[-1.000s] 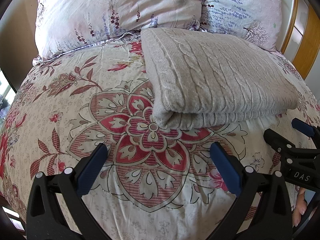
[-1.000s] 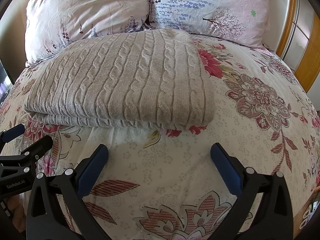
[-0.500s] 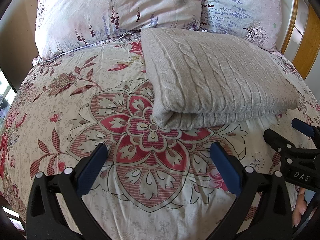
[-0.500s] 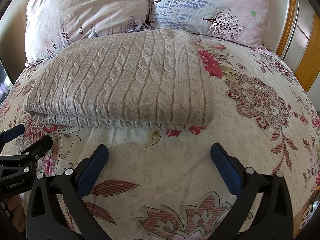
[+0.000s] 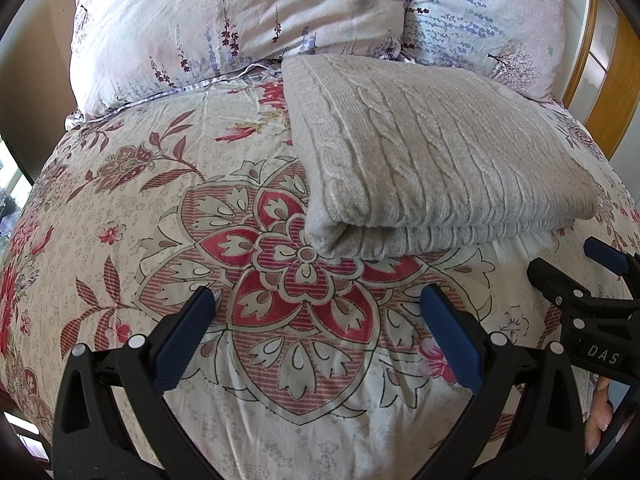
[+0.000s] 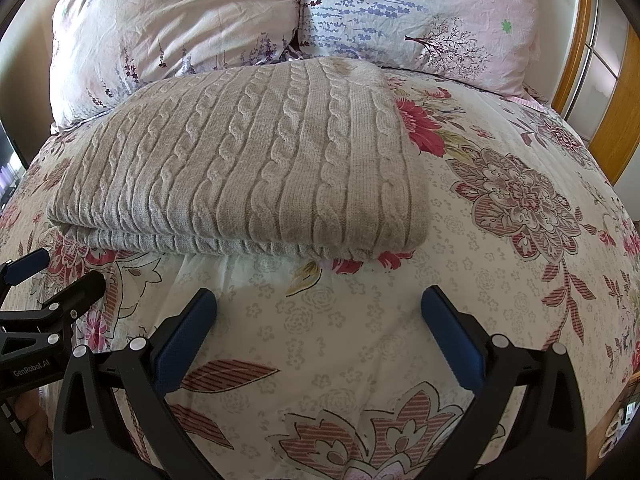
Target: Fold small clothes
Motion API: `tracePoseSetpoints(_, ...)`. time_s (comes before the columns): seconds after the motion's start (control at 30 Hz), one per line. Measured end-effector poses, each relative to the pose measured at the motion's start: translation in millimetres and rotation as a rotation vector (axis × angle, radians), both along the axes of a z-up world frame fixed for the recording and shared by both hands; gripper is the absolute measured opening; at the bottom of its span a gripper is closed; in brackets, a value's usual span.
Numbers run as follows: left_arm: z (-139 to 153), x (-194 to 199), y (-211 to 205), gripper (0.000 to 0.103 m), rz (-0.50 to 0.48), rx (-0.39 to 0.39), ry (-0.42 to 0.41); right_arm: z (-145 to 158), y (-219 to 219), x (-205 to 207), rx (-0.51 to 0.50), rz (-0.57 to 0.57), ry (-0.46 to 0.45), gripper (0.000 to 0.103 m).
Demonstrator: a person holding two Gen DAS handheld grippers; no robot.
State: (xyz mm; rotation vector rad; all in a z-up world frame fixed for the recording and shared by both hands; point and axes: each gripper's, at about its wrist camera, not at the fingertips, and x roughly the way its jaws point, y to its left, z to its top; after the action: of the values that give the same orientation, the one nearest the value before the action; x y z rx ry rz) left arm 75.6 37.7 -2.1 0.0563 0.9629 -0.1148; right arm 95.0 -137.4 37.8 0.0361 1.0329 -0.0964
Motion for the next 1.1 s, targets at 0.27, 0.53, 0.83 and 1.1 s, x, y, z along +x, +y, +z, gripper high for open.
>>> tracePoseSetpoints(0.27,0.4,4.3,1.3,0.101,0.006,0.0,0.014,0.0,0.0,0.1,0.0,0.0,0.0,0.102)
tracePoseSetpoints(0.53,-0.3,3.4,0.8,0.101,0.006,0.0,0.014,0.0,0.1,0.1,0.0,0.0,0.0,0.102)
tracePoseSetpoints(0.83,-0.3,3.9,1.0,0.101,0.007,0.0,0.014,0.0,0.1,0.2,0.0,0.0,0.0,0.102)
tracePoseSetpoints(1.1,-0.6,3.5,0.9,0.101,0.006,0.0,0.015,0.1,-0.1,0.2,0.0,0.0,0.0,0.102)
